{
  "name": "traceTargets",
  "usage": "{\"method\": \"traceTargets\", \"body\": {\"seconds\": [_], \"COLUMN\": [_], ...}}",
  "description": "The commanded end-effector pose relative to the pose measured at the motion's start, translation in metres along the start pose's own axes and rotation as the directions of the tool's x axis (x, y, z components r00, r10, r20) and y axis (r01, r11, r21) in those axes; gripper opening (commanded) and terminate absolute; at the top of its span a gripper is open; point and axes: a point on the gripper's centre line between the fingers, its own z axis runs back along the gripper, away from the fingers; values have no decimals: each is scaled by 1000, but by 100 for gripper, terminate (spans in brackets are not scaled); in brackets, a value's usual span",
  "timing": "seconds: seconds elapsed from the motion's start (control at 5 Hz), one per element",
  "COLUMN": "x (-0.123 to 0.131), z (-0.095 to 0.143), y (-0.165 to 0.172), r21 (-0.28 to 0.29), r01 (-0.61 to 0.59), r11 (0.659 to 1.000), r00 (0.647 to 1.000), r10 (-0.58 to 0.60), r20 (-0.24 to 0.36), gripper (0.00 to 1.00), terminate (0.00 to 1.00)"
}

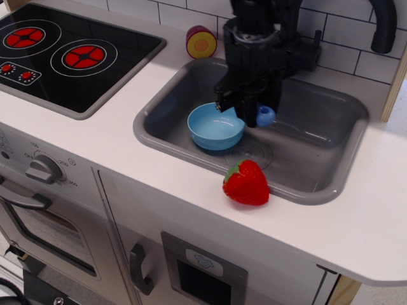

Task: Put spoon in bowl sink

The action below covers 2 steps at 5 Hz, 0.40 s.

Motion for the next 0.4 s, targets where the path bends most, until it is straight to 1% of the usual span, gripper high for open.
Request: {"method": "traceTargets", "body": {"seconds": [0.0, 0.2], "x": [25, 27], "z": [-1, -3], "y": [2, 6], "r21": [18, 29], "r01": [-32, -31], "r11": [999, 999], "r00": [999, 999], "r10": [32, 31], "r20": [-3, -10], "gripper": [0, 0], "terminate": [0, 0]}}
